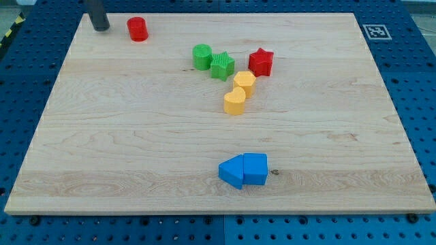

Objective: Push the red circle into the red star

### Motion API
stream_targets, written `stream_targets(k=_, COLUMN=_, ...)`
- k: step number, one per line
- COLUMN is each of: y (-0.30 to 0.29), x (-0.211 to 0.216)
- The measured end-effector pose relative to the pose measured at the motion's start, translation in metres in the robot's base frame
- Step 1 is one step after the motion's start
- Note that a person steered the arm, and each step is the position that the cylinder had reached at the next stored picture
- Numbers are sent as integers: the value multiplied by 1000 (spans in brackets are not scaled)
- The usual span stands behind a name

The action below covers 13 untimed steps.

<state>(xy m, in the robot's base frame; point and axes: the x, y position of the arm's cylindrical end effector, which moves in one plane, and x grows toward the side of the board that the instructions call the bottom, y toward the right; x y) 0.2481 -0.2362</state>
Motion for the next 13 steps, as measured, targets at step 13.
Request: stream_targets(k=13, y=154, x=-5)
